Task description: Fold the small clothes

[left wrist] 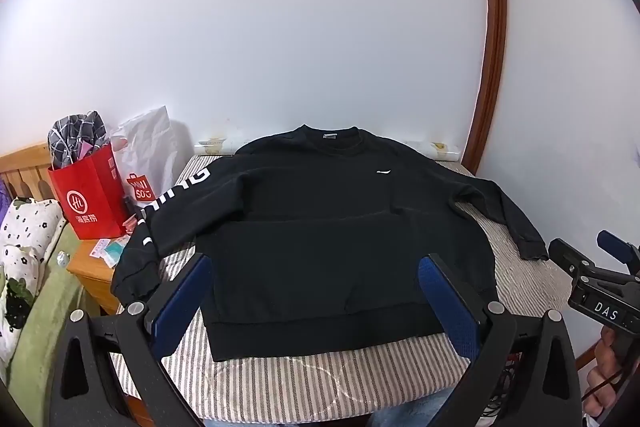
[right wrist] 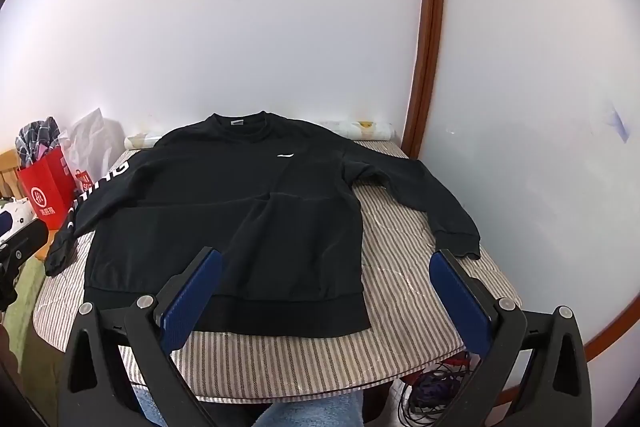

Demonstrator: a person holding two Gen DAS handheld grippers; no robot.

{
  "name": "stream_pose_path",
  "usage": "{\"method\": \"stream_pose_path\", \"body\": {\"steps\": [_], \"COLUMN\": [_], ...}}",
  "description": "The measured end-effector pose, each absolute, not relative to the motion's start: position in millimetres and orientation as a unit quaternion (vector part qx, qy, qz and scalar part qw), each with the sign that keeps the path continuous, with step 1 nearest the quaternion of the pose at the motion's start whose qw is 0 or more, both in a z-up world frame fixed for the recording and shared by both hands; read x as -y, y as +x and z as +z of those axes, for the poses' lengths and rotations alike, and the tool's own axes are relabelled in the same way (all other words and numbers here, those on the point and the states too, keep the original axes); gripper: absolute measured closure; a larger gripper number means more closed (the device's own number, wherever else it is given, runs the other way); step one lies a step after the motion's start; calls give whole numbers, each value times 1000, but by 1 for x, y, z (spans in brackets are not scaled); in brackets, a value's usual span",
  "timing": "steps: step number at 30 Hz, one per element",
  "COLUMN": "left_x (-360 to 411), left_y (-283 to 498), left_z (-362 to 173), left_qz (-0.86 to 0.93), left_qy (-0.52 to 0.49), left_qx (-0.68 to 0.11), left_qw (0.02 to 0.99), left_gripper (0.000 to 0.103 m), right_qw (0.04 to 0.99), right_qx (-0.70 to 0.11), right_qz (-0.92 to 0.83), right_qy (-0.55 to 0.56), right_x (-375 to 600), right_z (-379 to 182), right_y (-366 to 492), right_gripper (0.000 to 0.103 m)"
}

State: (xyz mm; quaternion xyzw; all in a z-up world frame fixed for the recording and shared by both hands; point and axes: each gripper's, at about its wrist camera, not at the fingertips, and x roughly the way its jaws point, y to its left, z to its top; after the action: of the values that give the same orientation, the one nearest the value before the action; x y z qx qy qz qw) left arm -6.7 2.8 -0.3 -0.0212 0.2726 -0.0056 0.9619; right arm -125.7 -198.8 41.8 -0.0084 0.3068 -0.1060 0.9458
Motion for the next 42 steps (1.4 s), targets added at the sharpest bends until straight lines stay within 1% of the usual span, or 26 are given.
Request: {"method": "stream_pose_path", "body": {"steps": [42], "left_x": [-3], "left_y": [-16], "left_z": [9], "left_qz": [-10], "left_qy": [-23], "left_qx": [-265], "left_qw": [964], "left_gripper": [0], "right_qw": [950], "right_qx": [-294], "right_qz": [-107], "right_qy": [-11], "right_x": [192], "right_z": [36], "right_y": [-138], "right_gripper": [1]}}
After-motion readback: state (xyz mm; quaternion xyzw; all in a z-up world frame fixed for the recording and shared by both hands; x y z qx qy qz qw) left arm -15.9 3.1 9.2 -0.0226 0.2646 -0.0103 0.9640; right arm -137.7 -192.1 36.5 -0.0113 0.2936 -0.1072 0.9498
